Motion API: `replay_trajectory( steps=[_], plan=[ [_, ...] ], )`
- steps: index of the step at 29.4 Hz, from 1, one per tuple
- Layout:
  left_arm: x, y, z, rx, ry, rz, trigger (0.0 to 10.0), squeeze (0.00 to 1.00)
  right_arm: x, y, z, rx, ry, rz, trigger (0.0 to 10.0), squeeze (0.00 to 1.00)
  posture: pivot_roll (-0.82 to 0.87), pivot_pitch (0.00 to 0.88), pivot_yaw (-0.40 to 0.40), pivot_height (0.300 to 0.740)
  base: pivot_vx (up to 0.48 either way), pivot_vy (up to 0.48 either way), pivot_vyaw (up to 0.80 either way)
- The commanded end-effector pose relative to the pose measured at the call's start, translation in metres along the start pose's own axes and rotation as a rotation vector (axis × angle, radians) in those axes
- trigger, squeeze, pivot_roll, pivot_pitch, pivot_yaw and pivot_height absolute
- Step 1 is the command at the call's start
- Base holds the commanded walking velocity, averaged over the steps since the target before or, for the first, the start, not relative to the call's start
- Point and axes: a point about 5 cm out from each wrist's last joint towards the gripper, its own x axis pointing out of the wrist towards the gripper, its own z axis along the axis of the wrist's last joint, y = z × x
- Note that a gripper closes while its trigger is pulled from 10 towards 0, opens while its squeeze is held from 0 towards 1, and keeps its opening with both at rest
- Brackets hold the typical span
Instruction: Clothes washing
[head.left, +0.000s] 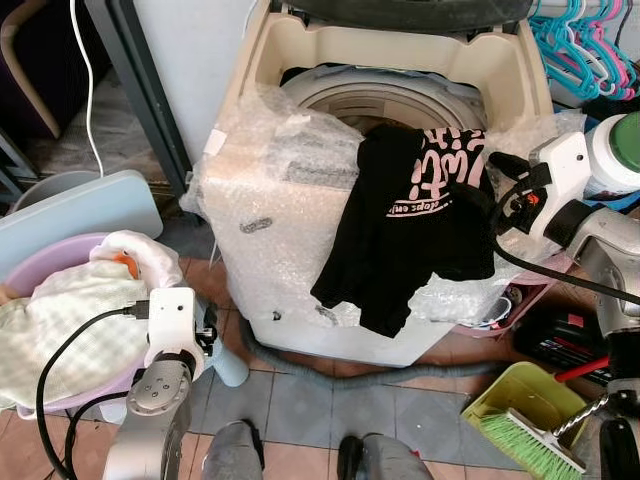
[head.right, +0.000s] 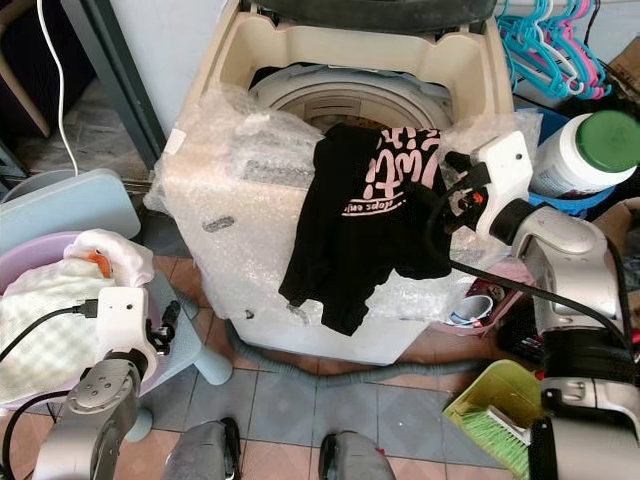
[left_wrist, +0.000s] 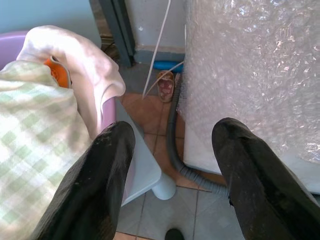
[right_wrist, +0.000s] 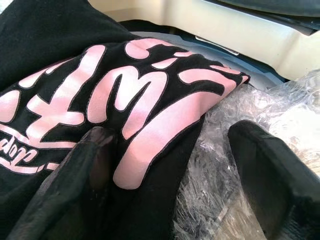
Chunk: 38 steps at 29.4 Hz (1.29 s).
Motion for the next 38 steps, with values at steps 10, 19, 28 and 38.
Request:
replay_trajectory(
  steps=[10, 19, 28, 38],
  plan=[
    [0.005, -0.006, 0.002, 0.0, -0.007, -0.013, 10.0, 0.0, 0.018, 0.004, 0.016, -0.052, -0.112, -0.164, 0.0, 0.0, 0.03, 0.142, -0.028, 0.74, 0.0, 0.0, 0.0],
    [0.008, -0.008, 0.004, -0.007, -0.007, -0.011, 10.0, 0.0, 0.033, -0.004, 0.041, -0.127, -0.196, -0.248, 0.0, 0.0, 0.03, 0.141, -0.036, 0.74, 0.0, 0.0, 0.0],
    [0.007, -0.007, 0.004, -0.022, -0.015, 0.006, 10.0, 0.0, 0.025, 0.008, 0.051, -0.113, -0.216, 0.044, 10.0, 0.0, 0.03, 0.141, -0.041, 0.74, 0.0, 0.0, 0.0],
    [0.01, -0.008, 0.005, -0.015, -0.016, -0.017, 10.0, 0.0, 0.0, 0.025, 0.023, -0.281, 0.011, 0.324, 10.0, 1.0, 0.02, 0.14, -0.027, 0.74, 0.0, 0.0, 0.0]
  ],
)
